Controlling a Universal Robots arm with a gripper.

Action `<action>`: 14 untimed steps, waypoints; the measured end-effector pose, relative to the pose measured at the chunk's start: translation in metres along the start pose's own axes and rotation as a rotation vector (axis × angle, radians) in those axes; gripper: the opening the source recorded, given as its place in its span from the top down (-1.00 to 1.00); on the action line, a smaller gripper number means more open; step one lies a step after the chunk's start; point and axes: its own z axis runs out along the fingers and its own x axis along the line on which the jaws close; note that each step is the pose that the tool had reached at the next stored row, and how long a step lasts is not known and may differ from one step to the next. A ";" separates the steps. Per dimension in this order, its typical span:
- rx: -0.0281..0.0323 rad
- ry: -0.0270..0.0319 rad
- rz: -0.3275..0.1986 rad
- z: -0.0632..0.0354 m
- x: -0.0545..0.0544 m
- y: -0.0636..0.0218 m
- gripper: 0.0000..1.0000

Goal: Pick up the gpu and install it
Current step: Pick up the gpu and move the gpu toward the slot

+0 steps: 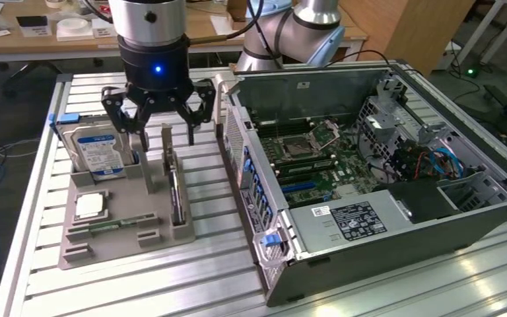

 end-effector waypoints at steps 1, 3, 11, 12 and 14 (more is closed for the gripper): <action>0.0000 0.0000 -0.001 0.0018 0.000 0.0000 -0.44; -0.0001 0.0000 -0.003 0.0054 0.000 0.0000 -0.44; 0.0000 0.0000 -0.009 0.0200 0.000 -0.0002 -0.44; 0.0001 0.0002 -0.009 0.0217 0.000 -0.0002 -0.44; 0.0000 0.0001 -0.009 0.0252 0.000 -0.0003 -0.44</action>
